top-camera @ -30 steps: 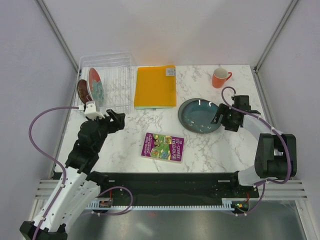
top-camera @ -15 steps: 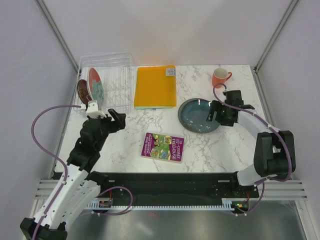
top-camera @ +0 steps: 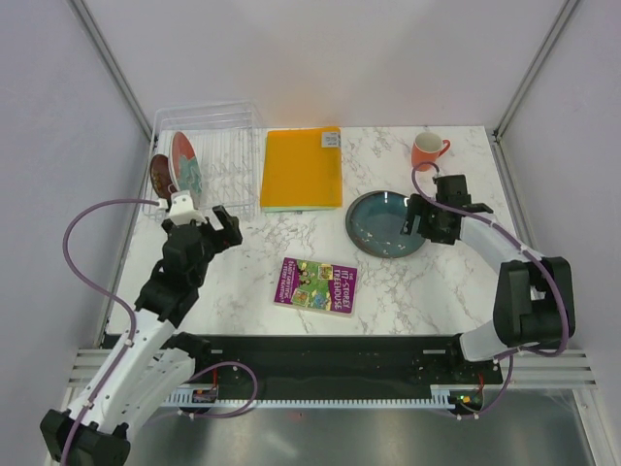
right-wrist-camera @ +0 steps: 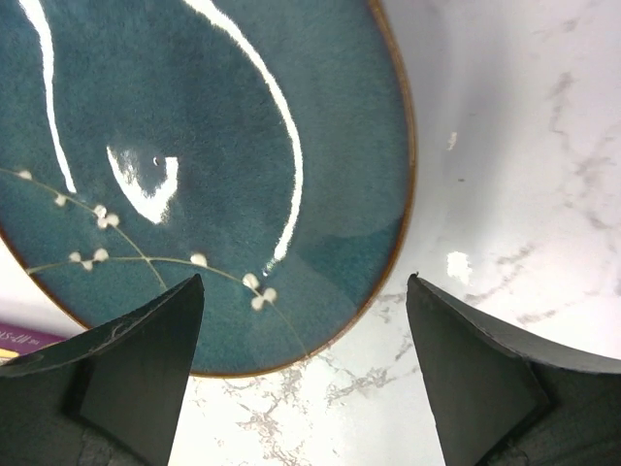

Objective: Unload the plates from the dish rack

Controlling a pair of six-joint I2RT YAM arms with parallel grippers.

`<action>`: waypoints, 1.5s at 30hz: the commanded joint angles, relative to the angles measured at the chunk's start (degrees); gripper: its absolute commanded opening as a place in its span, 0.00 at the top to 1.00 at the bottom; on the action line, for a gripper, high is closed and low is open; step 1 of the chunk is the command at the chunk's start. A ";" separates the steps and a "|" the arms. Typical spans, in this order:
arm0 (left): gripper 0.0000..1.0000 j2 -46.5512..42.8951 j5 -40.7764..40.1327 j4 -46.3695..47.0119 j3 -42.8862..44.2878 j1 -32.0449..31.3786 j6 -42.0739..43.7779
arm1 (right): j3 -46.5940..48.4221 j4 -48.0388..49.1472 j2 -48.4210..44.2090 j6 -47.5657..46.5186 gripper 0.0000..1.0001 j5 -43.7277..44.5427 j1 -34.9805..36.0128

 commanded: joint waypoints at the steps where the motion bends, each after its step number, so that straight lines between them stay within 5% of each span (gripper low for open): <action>1: 0.00 6.85 -17.07 5.04 5.10 0.49 9.69 | 0.32 -0.38 -7.69 1.62 0.06 7.84 0.32; 12: 0.00 35.15 -24.68 16.75 24.00 9.80 21.04 | 1.02 -1.35 -15.61 1.54 0.04 6.70 0.23; 30: 0.07 62.15 -32.94 24.13 41.06 16.75 30.98 | 4.89 1.11 -3.92 -0.57 0.04 4.15 0.23; 36: 0.35 63.55 -31.44 24.22 41.50 17.54 30.45 | 4.54 1.99 -2.17 -0.83 0.05 3.10 0.23; 40: 0.97 64.61 -31.97 21.67 42.65 17.54 29.83 | 4.45 1.99 -1.90 -1.01 0.05 3.10 0.23; 45: 0.98 64.52 -31.62 20.53 43.26 17.46 29.66 | 4.01 1.99 -2.34 -1.09 0.06 3.01 0.23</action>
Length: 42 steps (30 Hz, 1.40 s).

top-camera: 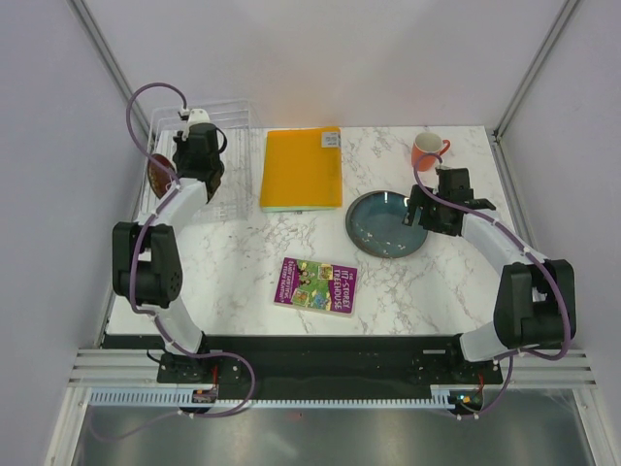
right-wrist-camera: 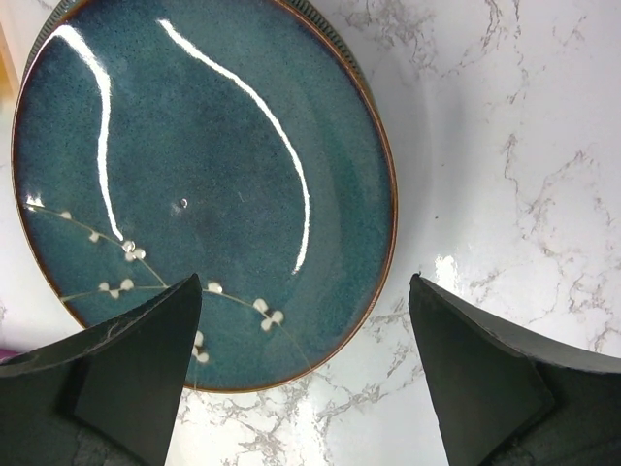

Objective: Unload the plates from the dish rack

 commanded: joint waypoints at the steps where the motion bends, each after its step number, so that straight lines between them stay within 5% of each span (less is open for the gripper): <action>1: 0.98 0.75 -4.25 3.00 2.83 2.33 -3.74 | 1.39 1.40 -0.44 -0.99 0.06 -0.49 0.06; 20: 0.98 -4.70 -6.62 3.70 14.51 -0.22 10.31 | -0.37 2.28 -0.97 -0.46 0.05 -2.16 0.15; 30: 0.98 -9.08 -10.40 13.02 12.93 -5.31 22.10 | -0.28 2.02 -3.16 -0.46 0.05 -3.56 0.15; 33: 0.98 -12.07 -9.70 10.04 13.37 -8.90 20.70 | 0.24 0.97 -5.44 -0.63 0.06 -3.83 0.23; 37: 0.98 -17.69 -5.40 -9.94 16.62 -13.83 6.69 | 2.17 -1.32 -10.10 -1.25 0.05 -3.12 0.15; 42: 0.98 -25.34 11.97 -25.46 16.98 -18.06 -13.71 | 2.79 -1.41 -16.25 -0.73 0.04 -11.00 0.15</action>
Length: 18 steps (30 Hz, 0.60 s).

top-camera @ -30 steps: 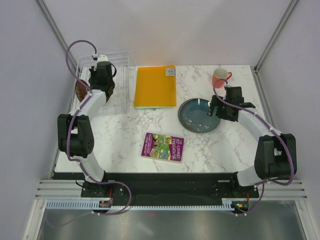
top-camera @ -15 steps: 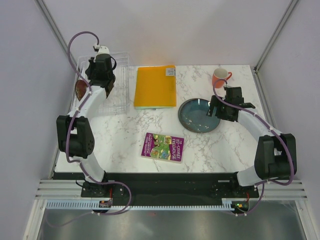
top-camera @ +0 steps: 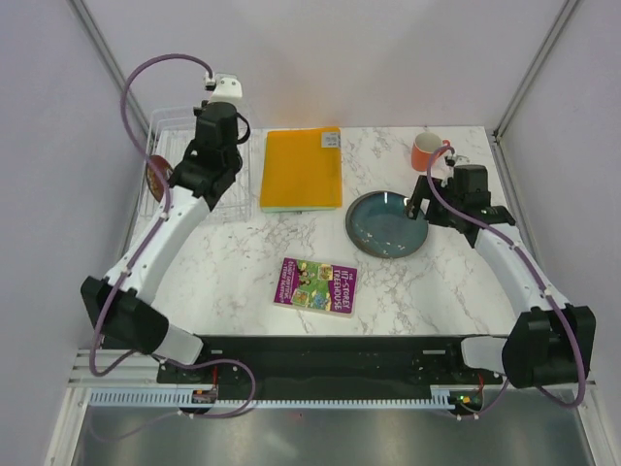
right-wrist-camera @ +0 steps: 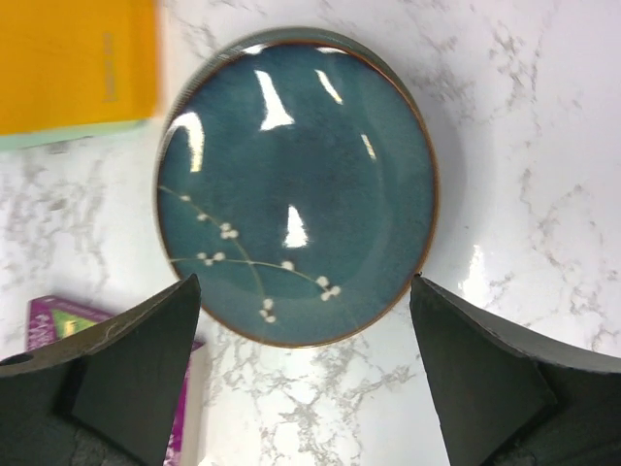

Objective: Unload the plates from the dish rack

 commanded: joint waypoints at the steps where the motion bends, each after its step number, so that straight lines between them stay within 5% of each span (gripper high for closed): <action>1: 0.98 -11.47 16.21 -8.88 3.52 -1.93 -25.23 | 2.53 0.34 -5.63 0.37 0.04 -7.79 0.23; 5: 0.98 -18.41 35.69 -8.11 -4.72 -1.84 -37.39 | 1.57 3.49 -7.92 2.92 0.04 -14.65 0.41; 11: 0.98 -22.29 57.68 6.99 -20.44 -1.84 -52.87 | -3.62 14.90 -11.26 11.26 0.04 -23.01 1.73; 18: 0.98 -23.70 67.83 23.26 -31.46 -2.10 -65.08 | -5.56 21.87 -11.53 16.98 0.03 -23.71 6.82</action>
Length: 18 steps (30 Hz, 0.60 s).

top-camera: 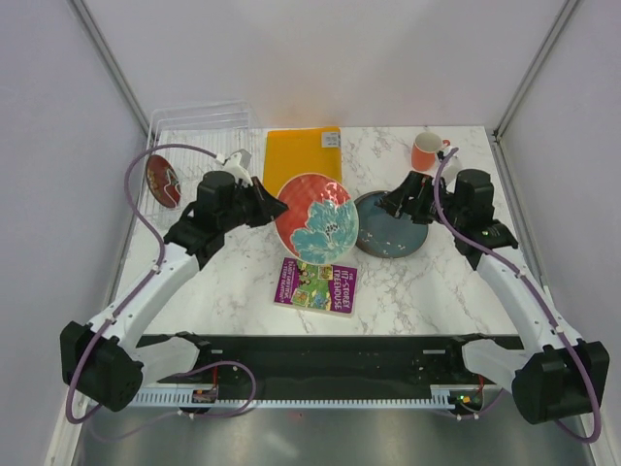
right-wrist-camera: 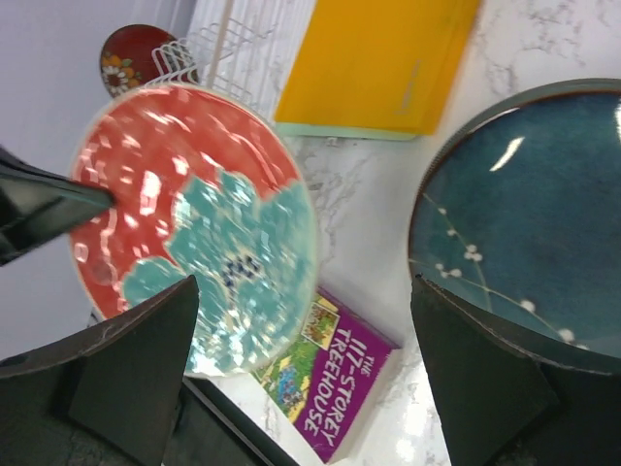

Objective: Unload the plates from the dish rack

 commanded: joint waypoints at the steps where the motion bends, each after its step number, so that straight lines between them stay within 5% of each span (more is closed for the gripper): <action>1: 0.98 -3.61 11.29 26.25 -2.00 0.17 -15.57 | -1.29 9.06 -0.62 5.14 0.03 -2.75 2.93; 14: 0.98 -5.82 14.46 33.93 -7.55 -0.71 -20.15 | -4.90 14.87 2.54 8.48 0.06 -3.54 5.49; 18: 0.98 -5.64 14.11 35.24 -9.04 -0.80 -20.76 | -6.56 19.25 3.42 10.67 0.31 -6.79 5.58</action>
